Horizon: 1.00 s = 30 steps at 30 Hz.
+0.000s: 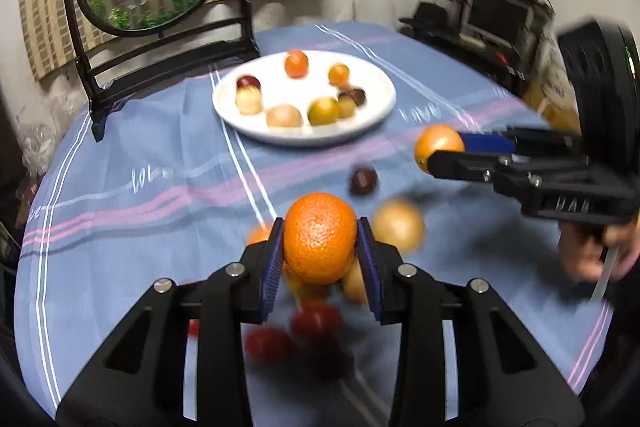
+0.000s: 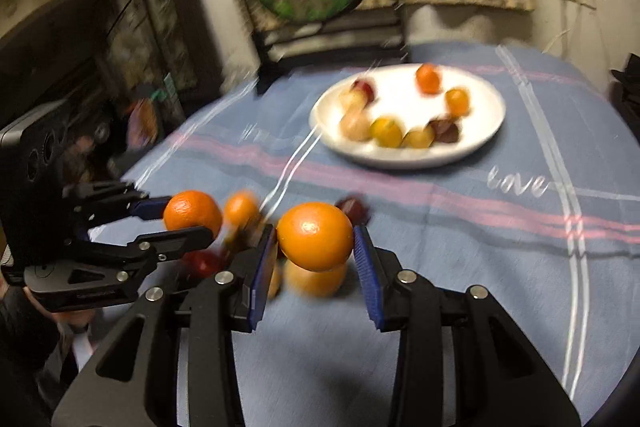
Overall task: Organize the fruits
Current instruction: 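Carry both fruits to the white plate and open both tools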
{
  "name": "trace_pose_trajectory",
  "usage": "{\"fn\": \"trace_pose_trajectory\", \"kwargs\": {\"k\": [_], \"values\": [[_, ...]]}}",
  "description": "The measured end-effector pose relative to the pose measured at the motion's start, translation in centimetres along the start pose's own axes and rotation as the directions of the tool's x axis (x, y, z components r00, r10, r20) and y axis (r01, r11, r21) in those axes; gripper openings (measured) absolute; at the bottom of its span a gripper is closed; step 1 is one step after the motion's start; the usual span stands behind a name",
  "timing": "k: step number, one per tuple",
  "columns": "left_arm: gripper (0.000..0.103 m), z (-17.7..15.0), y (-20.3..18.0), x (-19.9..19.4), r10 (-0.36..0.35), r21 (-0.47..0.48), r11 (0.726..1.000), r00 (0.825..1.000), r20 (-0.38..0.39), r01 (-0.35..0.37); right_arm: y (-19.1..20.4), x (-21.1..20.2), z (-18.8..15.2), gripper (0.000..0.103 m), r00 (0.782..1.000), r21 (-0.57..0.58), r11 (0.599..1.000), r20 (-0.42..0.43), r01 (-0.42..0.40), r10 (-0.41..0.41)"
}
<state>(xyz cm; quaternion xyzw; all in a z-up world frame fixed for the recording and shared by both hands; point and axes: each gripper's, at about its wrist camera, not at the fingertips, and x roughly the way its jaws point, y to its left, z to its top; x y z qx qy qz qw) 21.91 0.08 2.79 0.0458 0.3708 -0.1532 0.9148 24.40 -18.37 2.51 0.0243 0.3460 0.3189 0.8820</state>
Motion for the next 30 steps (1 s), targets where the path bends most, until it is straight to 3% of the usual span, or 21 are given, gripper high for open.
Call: {"fn": "trace_pose_trajectory", "kwargs": {"k": [2, 5, 13, 25, 30], "values": [[0.036, 2.5, 0.9, 1.4, 0.000, -0.030, 1.000, 1.000, 0.006, 0.000, -1.3, 1.0, 2.1, 0.040, 0.998, 0.035, 0.998, 0.041, 0.045, -0.046], [0.036, 6.4, 2.0, 4.4, 0.062, -0.041, 0.997, 0.998, 0.014, -0.062, -3.2, 2.9, 4.5, 0.040, 0.990, 0.072, 0.992, 0.080, 0.108, -0.114], [0.036, 13.2, 3.5, 13.5, 0.070, -0.068, 0.995, 0.996, -0.051, -0.073, -7.7, 8.6, 8.2, 0.040, 0.984, 0.133, 0.981, 0.087, 0.144, -0.156], [0.037, 13.7, 4.9, 19.0, 0.058, -0.096, 0.993, 0.991, -0.120, -0.070, -9.3, 12.4, 9.5, 0.040, 0.989, 0.086, 0.987, 0.048, 0.134, -0.138], [0.057, 14.0, 4.8, 18.2, 0.072, -0.110, 0.991, 0.993, -0.093, -0.082, -8.9, 12.2, 9.5, 0.051, 0.988, 0.063, 0.987, 0.040, 0.146, -0.148]]}}
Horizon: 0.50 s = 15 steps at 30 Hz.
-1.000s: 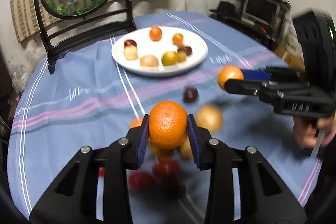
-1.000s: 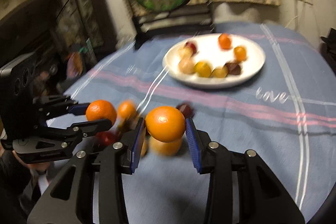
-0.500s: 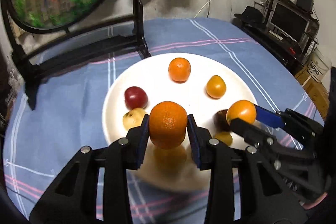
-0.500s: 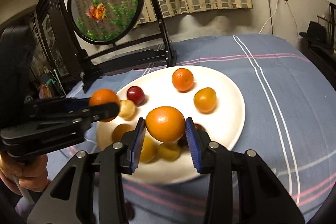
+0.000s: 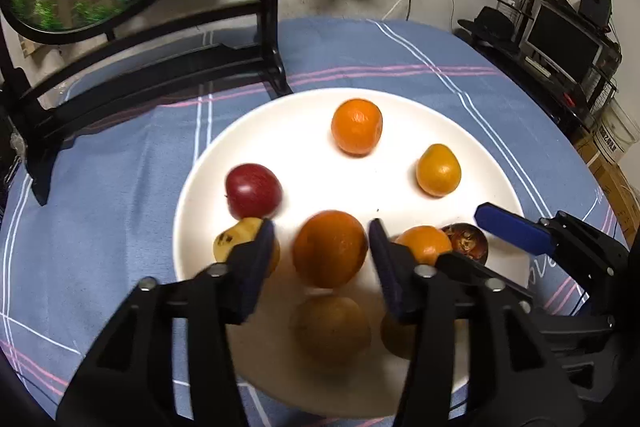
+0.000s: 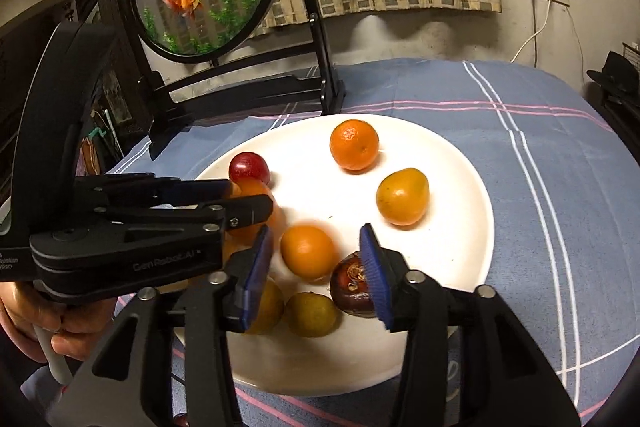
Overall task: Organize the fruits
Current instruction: 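Carry both fruits to the white plate and open both tools, then return both tools to the fruit cluster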
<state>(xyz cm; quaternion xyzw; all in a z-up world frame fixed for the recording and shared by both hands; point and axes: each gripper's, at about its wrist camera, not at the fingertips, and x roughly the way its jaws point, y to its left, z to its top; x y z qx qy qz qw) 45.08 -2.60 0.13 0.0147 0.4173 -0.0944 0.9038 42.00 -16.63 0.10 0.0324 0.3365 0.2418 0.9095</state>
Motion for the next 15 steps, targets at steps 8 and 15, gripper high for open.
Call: {"fn": "trace_pose_trajectory", "kwargs": {"k": [8, 15], "values": [[0.091, -2.4, 1.1, -8.5, 0.070, 0.003, 0.997, 0.989, 0.129, -0.072, 1.4, -4.0, -0.6, 0.054, 1.000, -0.009, 1.000, 0.021, -0.009, 0.009], [0.097, -10.0, 2.9, -17.2, 0.104, -0.002, 0.994, 0.977, 0.184, -0.105, 6.2, -10.5, -4.5, 0.054, 0.996, -0.106, 0.993, 0.060, -0.058, 0.065]]}}
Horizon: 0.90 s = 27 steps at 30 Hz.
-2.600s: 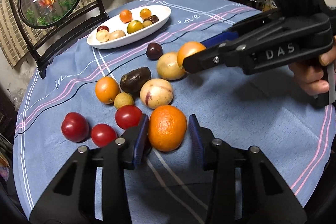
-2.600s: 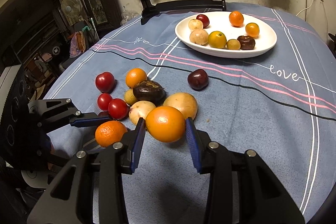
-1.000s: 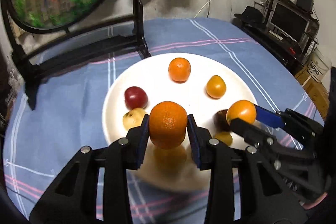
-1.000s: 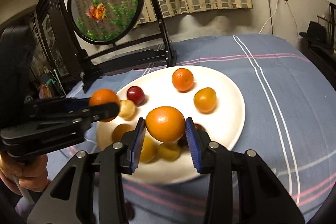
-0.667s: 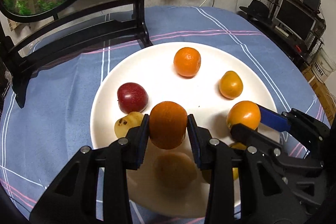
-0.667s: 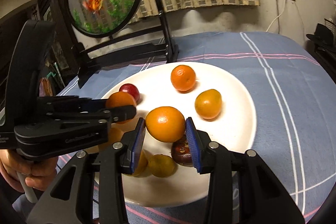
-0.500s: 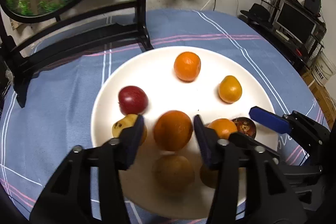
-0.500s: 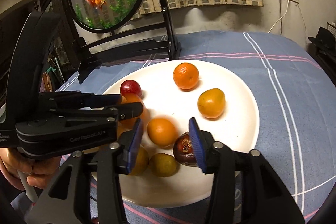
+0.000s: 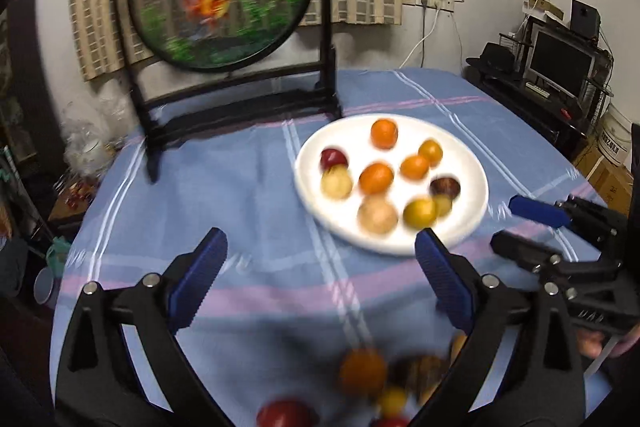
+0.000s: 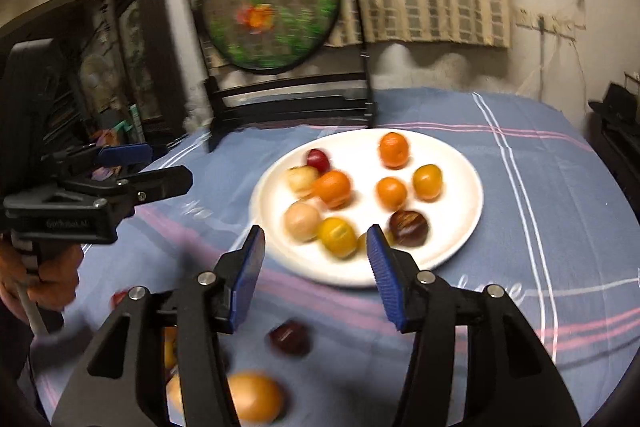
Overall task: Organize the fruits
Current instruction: 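Return both tools to the fruit cluster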
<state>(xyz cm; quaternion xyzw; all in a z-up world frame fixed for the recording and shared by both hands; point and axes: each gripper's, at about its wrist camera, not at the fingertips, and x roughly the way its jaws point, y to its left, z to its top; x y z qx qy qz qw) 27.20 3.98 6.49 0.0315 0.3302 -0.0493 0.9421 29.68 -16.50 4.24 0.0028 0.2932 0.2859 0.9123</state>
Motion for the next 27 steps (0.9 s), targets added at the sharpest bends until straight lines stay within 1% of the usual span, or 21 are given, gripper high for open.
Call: {"fn": "trace_pose_trajectory", "kwargs": {"k": [1, 4, 7, 10, 12, 13, 14, 16, 17, 19, 20, 23, 26, 27], "values": [[0.097, -1.3, 0.3, -1.2, -0.008, -0.004, 1.000, 1.000, 0.008, 0.008, 0.9, -0.7, -0.6, 0.054, 1.000, -0.020, 1.000, 0.002, -0.011, 0.011], [0.097, -5.3, 0.5, -3.9, 0.014, 0.010, 1.000, 1.000, 0.017, -0.014, 3.9, -2.5, -2.5, 0.054, 0.998, -0.094, 0.994, -0.006, -0.064, 0.063], [0.097, -9.2, 0.0, -5.3, 0.013, 0.042, 0.999, 1.000, 0.016, -0.014, 6.6, -3.7, -4.6, 0.054, 0.991, -0.149, 0.980, -0.038, -0.133, 0.128], [0.097, -12.2, -0.6, -5.9, -0.006, 0.085, 0.996, 1.000, 0.010, 0.005, 8.5, -3.9, -6.1, 0.054, 0.974, -0.162, 0.964, -0.110, -0.212, 0.196], [0.097, -13.5, -0.4, -6.4, -0.040, 0.090, 0.995, 0.999, 0.006, 0.039, 9.8, -3.9, -7.3, 0.054, 0.960, -0.183, 0.950, -0.171, -0.254, 0.223], [0.097, -14.0, -0.1, -6.7, -0.068, 0.082, 0.994, 0.998, -0.001, 0.068, 10.4, -3.8, -7.7, 0.054, 0.952, -0.201, 0.942, -0.198, -0.271, 0.232], [0.097, -14.1, 0.1, -6.8, -0.084, 0.070, 0.994, 0.996, -0.007, 0.084, 11.1, -3.8, -8.2, 0.053, 0.945, -0.221, 0.931, -0.222, -0.289, 0.241], [0.097, -14.2, 1.2, -7.1, -0.105, 0.020, 0.994, 0.994, 0.007, 0.105, 12.0, -3.5, -8.7, 0.052, 0.932, -0.236, 0.919, -0.257, -0.315, 0.254], [0.097, -14.2, 1.6, -7.2, -0.105, 0.005, 0.994, 0.994, 0.012, 0.105, 12.2, -3.1, -9.0, 0.046, 0.923, -0.233, 0.915, -0.284, -0.329, 0.259], [0.097, -14.1, 2.3, -7.1, -0.079, -0.029, 0.996, 0.997, 0.015, 0.079, 12.6, -2.4, -9.6, 0.042, 0.908, -0.220, 0.915, -0.330, -0.339, 0.258], [0.097, -14.0, 2.4, -7.1, -0.067, -0.038, 0.997, 0.998, 0.012, 0.067, 12.6, -2.1, -9.7, 0.041, 0.904, -0.213, 0.917, -0.344, -0.338, 0.253], [0.097, -14.0, 2.6, -6.7, -0.058, -0.053, 0.997, 0.998, -0.004, 0.058, 12.1, -1.5, -9.6, 0.040, 0.894, -0.159, 0.926, -0.357, -0.343, 0.270], [0.097, -14.0, 2.7, -6.7, -0.052, -0.052, 0.997, 0.999, -0.004, 0.051, 12.4, -1.3, -10.0, 0.040, 0.888, -0.145, 0.929, -0.374, -0.341, 0.268], [0.097, -14.0, 2.7, -6.8, -0.051, -0.051, 0.997, 0.999, -0.001, 0.051, 12.6, -1.0, -10.0, 0.040, 0.883, -0.142, 0.928, -0.387, -0.343, 0.267]]}}
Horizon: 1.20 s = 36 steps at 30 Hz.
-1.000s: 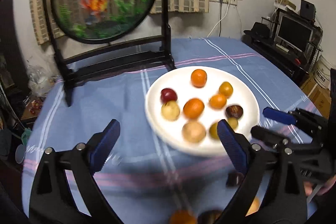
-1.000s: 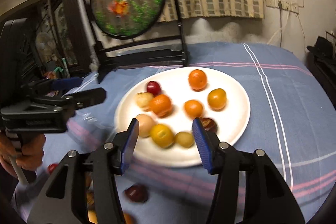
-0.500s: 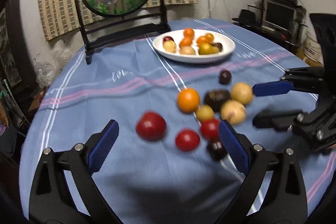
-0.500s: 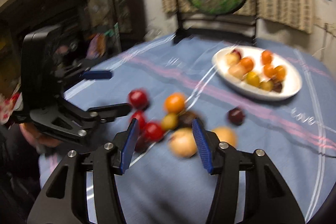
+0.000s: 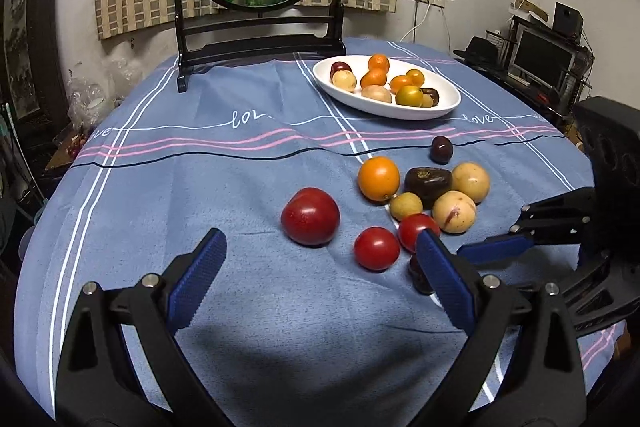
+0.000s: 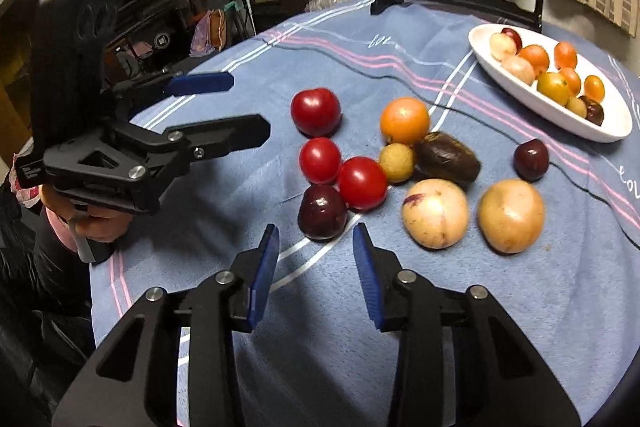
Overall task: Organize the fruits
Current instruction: 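Return both tools to the fruit cluster, then grasp the dark red plum with the right tool while the left tool grasps a red tomato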
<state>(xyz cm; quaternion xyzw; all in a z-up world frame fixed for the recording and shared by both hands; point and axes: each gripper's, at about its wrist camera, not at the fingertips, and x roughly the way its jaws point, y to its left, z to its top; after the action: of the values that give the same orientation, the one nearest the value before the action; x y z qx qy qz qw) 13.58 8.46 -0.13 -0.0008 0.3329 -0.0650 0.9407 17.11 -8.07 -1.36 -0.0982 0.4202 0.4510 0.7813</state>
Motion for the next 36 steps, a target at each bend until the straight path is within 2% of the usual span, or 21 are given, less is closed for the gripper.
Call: {"fn": "trace_pose_trajectory", "kwargs": {"k": [11, 36], "values": [[0.097, 0.0, 0.4, 0.0, 0.014, -0.016, 1.000, 1.000, -0.003, -0.014, -0.7, 1.5, 0.7, 0.041, 0.999, 0.089, 0.996, -0.040, 0.010, -0.006], [0.097, 0.0, 0.8, 0.2, 0.035, -0.026, 0.999, 0.999, -0.016, -0.035, -1.1, 2.2, 1.4, 0.041, 0.999, 0.120, 0.993, -0.033, 0.015, -0.011]]}}
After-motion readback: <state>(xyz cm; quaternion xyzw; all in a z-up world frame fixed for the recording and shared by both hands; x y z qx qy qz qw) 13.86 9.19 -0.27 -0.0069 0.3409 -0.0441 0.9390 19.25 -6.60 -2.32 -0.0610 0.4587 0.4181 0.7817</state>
